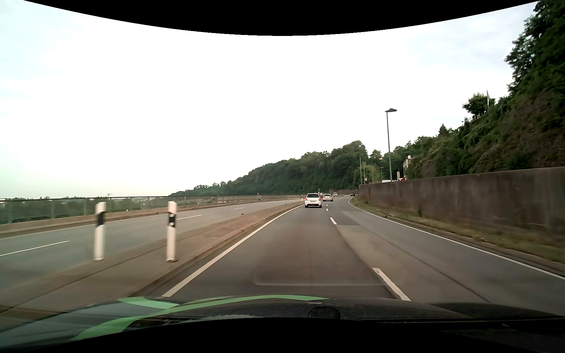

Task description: Follow the waypoints while adhering to traffic rules and regulations

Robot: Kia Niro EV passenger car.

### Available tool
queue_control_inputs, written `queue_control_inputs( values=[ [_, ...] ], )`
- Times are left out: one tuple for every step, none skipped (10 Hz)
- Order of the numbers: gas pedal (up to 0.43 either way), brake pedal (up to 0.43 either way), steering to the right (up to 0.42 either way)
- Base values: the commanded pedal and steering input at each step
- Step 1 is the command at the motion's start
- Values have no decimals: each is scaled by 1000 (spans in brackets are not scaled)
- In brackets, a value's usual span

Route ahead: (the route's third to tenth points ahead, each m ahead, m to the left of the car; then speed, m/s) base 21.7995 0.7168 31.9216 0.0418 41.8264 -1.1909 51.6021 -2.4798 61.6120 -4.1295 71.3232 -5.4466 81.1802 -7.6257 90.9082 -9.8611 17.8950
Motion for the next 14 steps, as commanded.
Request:
queue_control_inputs(
  values=[
    [138,0,14],
    [130,0,14],
    [130,0,13],
    [130,0,14],
    [130,0,14],
    [138,0,14],
    [138,0,12],
    [150,0,12],
    [150,0,12],
    [157,0,12],
    [157,0,12],
    [177,0,12],
    [189,0,12],
    [189,0,12]
  ],
)
